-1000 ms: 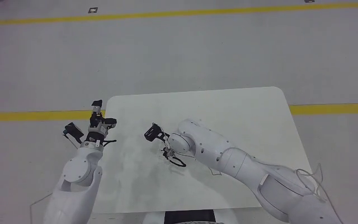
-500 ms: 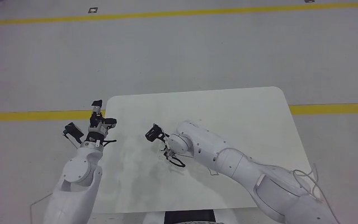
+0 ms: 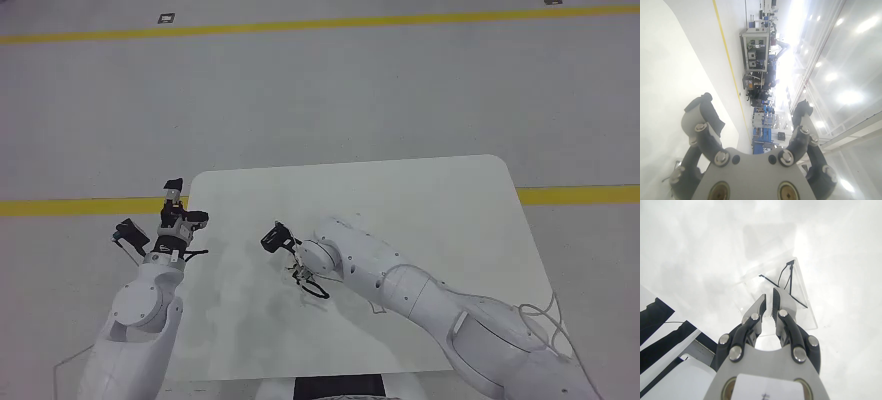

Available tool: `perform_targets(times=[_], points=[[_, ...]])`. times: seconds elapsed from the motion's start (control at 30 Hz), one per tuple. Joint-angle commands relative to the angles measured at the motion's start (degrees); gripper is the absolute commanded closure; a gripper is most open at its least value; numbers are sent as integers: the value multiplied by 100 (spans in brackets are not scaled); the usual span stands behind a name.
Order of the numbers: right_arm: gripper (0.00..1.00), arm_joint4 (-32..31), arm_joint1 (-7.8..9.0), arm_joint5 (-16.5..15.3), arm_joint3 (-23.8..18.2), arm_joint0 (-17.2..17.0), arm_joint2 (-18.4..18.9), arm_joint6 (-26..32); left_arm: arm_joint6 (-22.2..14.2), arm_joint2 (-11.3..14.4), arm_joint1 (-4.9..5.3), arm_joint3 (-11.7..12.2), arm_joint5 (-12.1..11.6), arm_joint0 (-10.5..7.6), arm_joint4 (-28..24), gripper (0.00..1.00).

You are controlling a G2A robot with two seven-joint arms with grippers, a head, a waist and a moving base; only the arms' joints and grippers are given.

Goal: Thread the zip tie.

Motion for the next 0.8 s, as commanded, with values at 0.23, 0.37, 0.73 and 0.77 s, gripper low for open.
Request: perform_targets(times=[0.23, 0.37, 0.73, 0.77], points=[[89, -77, -86, -54, 159, 3, 37, -1, 0, 0, 0, 0, 0, 0, 0, 0], [91, -111, -121, -70, 228, 6, 56, 16, 0, 0, 0, 0, 0, 0, 0, 0], [93, -146, -214, -180, 412, 6, 113, 41, 0, 0, 0, 0, 0, 0, 0, 0], [93, -151, -221, -187, 425, 7, 117, 42, 0, 0, 0, 0, 0, 0, 0, 0]])
